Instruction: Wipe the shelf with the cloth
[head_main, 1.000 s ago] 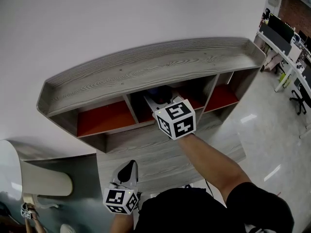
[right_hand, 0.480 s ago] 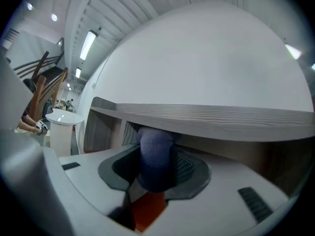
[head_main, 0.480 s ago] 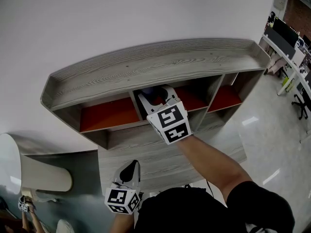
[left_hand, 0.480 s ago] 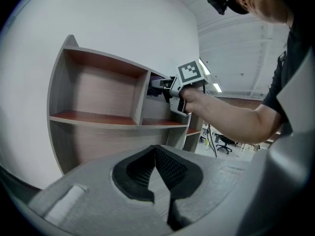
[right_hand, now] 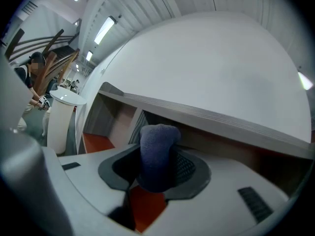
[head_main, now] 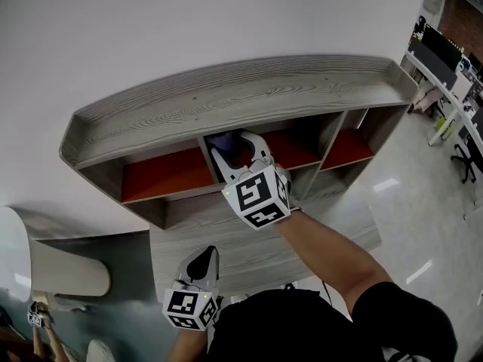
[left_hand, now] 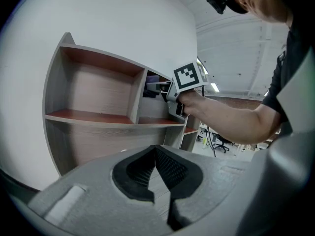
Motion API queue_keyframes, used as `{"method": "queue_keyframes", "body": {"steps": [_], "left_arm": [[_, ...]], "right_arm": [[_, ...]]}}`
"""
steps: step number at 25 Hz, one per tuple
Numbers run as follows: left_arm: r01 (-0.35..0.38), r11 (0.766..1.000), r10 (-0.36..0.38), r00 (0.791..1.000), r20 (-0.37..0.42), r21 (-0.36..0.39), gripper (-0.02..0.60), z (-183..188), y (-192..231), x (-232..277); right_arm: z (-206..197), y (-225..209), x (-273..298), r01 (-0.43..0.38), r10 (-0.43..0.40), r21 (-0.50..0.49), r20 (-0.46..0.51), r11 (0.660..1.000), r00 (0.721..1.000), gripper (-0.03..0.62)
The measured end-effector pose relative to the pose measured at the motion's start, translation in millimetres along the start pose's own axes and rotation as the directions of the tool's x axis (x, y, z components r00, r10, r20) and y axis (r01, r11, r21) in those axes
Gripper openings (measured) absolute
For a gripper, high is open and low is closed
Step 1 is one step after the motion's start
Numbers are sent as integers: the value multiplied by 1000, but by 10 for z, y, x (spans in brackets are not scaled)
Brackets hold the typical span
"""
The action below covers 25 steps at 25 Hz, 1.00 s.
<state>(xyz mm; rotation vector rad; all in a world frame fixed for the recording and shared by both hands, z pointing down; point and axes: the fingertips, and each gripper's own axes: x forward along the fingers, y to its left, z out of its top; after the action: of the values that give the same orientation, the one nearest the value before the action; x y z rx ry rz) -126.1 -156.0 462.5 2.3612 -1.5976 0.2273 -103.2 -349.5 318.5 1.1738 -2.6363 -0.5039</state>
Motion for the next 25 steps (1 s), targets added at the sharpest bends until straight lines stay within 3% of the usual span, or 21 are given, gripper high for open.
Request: {"method": "queue_keyframes", "body": {"steps": [17, 25], "left_arm": [[23, 1000, -23, 1000, -6, -8, 9, -41, -8, 38], [20, 1000, -20, 1000, -9, -11, 10, -61, 8, 37]], "right_arm": [[-797, 367, 55, -42, 42, 6, -190, 999, 981, 158], [-988, 433, 98, -48, 43, -14, -247, 999, 968, 158]]}}
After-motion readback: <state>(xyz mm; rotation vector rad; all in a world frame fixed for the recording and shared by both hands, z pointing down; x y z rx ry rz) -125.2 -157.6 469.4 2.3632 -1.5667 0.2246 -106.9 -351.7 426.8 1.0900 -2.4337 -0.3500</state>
